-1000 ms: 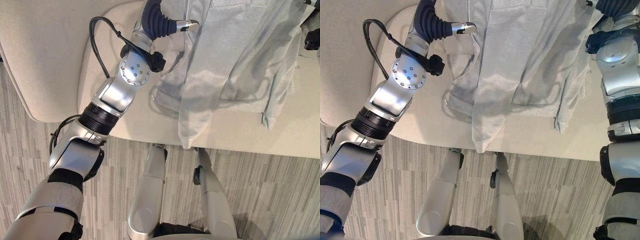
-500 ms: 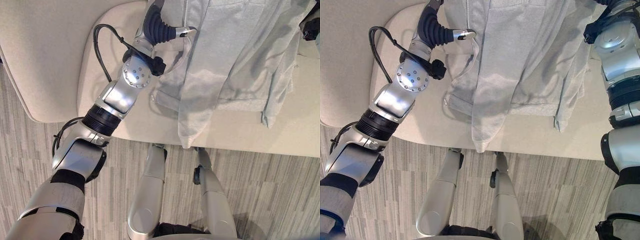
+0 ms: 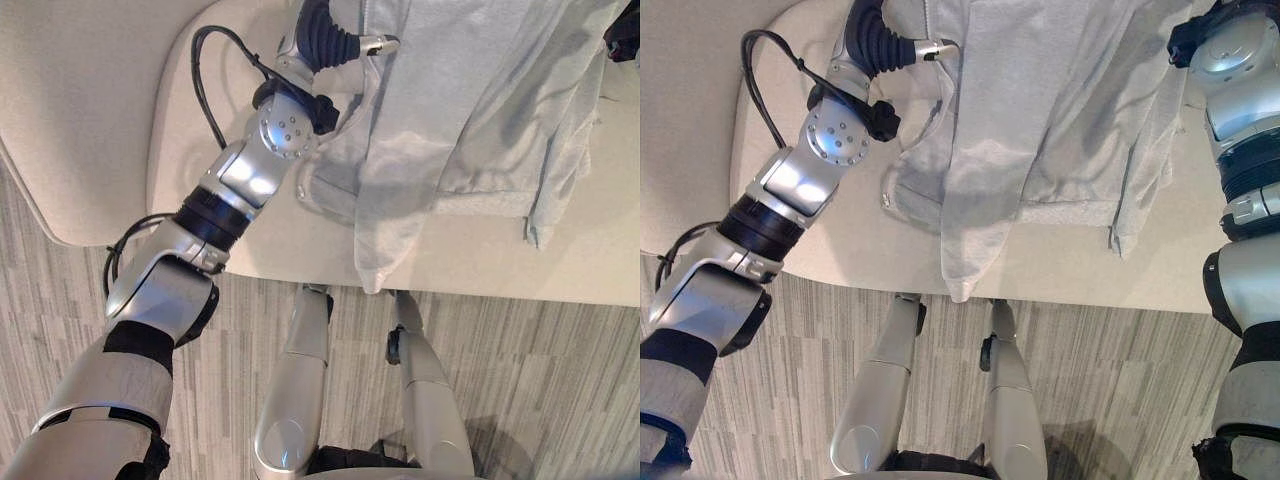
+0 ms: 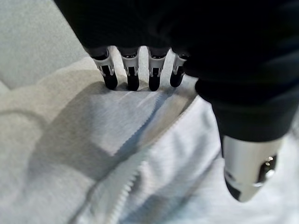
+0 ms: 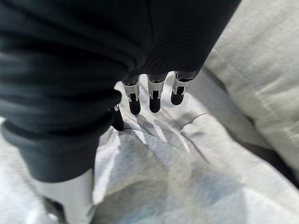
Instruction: Hang the clothes on the sofa on the clothes rack.
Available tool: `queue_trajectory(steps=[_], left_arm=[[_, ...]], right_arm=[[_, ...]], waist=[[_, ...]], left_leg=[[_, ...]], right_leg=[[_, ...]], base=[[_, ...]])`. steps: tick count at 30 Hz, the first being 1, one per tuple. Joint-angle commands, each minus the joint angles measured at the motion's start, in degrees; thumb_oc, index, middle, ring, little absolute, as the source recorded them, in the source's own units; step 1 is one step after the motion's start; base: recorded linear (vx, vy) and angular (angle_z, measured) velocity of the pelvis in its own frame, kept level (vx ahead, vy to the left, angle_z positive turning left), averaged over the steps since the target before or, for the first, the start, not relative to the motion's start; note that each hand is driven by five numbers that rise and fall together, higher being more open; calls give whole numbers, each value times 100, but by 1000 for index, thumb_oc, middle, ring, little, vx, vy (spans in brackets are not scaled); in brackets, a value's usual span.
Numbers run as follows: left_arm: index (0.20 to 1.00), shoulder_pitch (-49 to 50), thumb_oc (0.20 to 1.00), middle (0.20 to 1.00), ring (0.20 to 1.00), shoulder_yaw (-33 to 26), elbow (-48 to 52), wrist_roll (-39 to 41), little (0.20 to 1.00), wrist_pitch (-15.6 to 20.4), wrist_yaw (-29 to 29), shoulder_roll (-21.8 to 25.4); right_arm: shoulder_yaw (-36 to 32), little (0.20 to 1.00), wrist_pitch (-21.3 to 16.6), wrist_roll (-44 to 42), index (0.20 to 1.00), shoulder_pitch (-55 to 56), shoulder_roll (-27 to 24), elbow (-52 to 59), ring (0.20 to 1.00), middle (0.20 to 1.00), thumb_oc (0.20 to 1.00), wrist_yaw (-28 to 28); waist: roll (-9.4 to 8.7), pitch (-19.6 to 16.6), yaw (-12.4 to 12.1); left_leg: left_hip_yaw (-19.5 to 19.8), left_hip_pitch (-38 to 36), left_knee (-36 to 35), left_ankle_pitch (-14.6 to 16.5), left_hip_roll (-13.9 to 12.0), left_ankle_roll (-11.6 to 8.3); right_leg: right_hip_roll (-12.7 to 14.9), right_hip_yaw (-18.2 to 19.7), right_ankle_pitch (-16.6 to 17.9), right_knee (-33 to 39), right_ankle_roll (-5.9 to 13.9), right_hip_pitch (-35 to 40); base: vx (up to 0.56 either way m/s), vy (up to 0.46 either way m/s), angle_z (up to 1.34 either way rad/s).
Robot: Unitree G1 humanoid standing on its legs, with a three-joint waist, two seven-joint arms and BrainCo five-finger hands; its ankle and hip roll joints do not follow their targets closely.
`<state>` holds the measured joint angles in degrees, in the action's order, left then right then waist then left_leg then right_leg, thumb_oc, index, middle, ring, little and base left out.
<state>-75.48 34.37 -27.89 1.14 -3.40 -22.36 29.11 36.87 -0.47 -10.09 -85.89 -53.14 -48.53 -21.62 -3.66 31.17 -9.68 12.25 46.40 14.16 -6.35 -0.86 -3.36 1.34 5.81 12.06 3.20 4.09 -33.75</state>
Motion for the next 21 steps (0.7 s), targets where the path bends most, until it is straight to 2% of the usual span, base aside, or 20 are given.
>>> queue_trajectory(steps=[1, 8, 15, 16, 17, 19, 20, 21], left_arm=[[1000, -528, 1000, 1000, 1000, 183, -337, -70, 1000, 143, -226, -268], [1000, -1025, 1000, 1000, 1000, 541, -994, -63, 1000, 183, -347, -304], [1000, -1094, 1000, 1000, 1000, 518, -1080, 28, 1000, 220, -373, -380], [432, -1081, 432, 432, 432, 500, -1084, 46, 432, 223, -362, -388], [200, -1094, 200, 200, 200, 520, -1112, 67, 200, 221, -345, -381], [200, -1175, 200, 200, 200, 584, -1131, 72, 200, 220, -371, -371], [200, -1217, 200, 200, 200, 612, -1135, 81, 200, 225, -398, -345], [200, -1246, 200, 200, 200, 604, -1148, 94, 200, 229, -420, -330]], right_arm=[[-207, 1000, -271, 165, 1000, 67, -93, 592, 1000, 1000, 1000, -47], [-671, 1000, -305, 311, 1000, 516, -132, 1089, 1000, 1000, 1000, -81], [-837, 1000, -321, 365, 1000, 749, -217, 1197, 1000, 1000, 1000, -80], [-847, 1000, -328, 353, 1000, 765, -200, 1192, 1000, 1000, 1000, -74], [-866, 1000, -338, 307, 1000, 799, -188, 1177, 1000, 1000, 1000, -58], [-865, 1000, -348, 275, 1000, 829, -160, 1219, 1000, 1000, 1000, -30], [-883, 219, -348, 278, 219, 851, -165, 1266, 219, 219, 219, -20], [-882, 200, -355, 274, 200, 860, -161, 1279, 200, 200, 200, -10]], waist=[[293, -137, 24], [206, -137, 110], [186, -137, 138], [194, -137, 139], [207, -137, 150], [203, -137, 159], [195, -137, 157], [187, -137, 156]], left_leg=[[473, -1303, -1916, 152, -321, 42], [496, -1202, -1916, 163, -319, 3], [521, -1167, -1916, 163, -336, -10], [529, -1162, -1916, 161, -337, -9], [546, -1143, -1916, 157, -340, -12], [552, -1116, -1916, 157, -344, -11], [553, -1093, -1916, 154, -348, -7], [558, -1083, -1916, 155, -348, -2]], right_leg=[[234, 64, -521, 180, -136, 523], [231, 34, -507, 180, -159, 375], [215, 39, -488, 180, -166, 316], [210, 42, -489, 180, -165, 310], [206, 42, -489, 180, -162, 285], [200, 37, -481, 180, -165, 256], [195, 25, -481, 180, -168, 236], [188, 20, -480, 180, -169, 228]], base=[[-3, -52, -4], [-4, -30, 0], [0, -31, 1], [0, 0, 0], [0, 0, 0], [0, 0, 0], [0, 0, 0], [0, 0, 0]])
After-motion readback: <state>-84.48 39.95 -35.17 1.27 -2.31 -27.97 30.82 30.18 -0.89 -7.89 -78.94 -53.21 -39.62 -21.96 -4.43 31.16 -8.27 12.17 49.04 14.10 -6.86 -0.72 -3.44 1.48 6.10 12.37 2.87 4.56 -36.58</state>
